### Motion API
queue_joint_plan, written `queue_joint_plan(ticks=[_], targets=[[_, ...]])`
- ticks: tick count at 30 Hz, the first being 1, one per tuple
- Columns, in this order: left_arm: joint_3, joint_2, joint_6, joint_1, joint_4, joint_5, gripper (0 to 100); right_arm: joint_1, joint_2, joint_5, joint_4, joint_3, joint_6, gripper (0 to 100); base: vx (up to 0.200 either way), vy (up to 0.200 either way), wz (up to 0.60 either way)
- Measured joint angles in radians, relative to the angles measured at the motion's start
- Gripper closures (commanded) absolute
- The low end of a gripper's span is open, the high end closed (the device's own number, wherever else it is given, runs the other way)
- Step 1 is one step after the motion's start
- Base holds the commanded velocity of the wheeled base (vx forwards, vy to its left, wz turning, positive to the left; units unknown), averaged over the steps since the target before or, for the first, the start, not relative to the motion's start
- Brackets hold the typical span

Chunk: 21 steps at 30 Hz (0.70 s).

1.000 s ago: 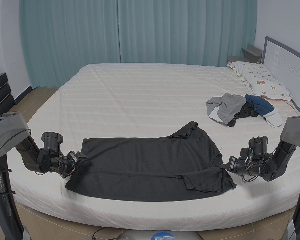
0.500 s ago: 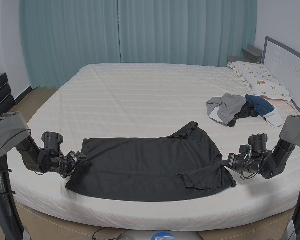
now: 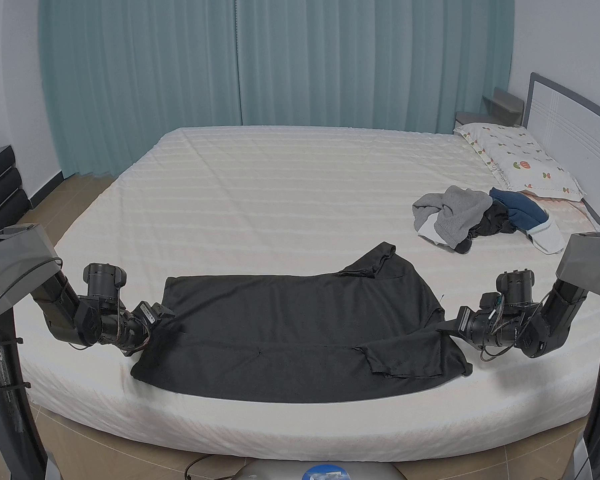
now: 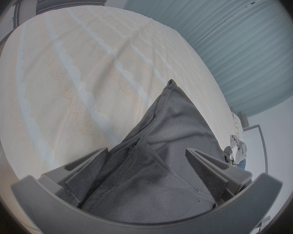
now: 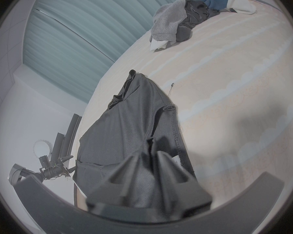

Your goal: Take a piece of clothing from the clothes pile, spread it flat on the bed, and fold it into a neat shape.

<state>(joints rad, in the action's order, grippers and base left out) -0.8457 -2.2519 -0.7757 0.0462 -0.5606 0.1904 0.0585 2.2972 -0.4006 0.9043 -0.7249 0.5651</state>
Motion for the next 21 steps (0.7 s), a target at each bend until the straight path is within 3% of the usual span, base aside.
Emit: queue_joint_plan(ticks=[5, 12, 18, 21], targets=[[-0.002, 0.000, -0.010, -0.001, -0.001, -0.002, 0, -0.004, 0.005, -0.003, 0.061, 0.008, 0.034, 0, 0.000, 0.000, 0.00], [0.016, 0.003, -0.026, 0.000, -0.005, -0.002, 0, -0.021, 0.006, -0.016, 0.185, 0.054, 0.237, 0, 0.000, 0.000, 0.00], [0.043, 0.018, -0.058, 0.004, -0.039, -0.002, 0, -0.062, 0.003, -0.035, 0.229, 0.087, 0.360, 0, 0.000, 0.000, 0.00], [0.050, 0.026, -0.103, 0.016, -0.068, 0.004, 0, -0.071, 0.004, -0.037, 0.257, 0.093, 0.390, 0, 0.000, 0.200, 0.00]])
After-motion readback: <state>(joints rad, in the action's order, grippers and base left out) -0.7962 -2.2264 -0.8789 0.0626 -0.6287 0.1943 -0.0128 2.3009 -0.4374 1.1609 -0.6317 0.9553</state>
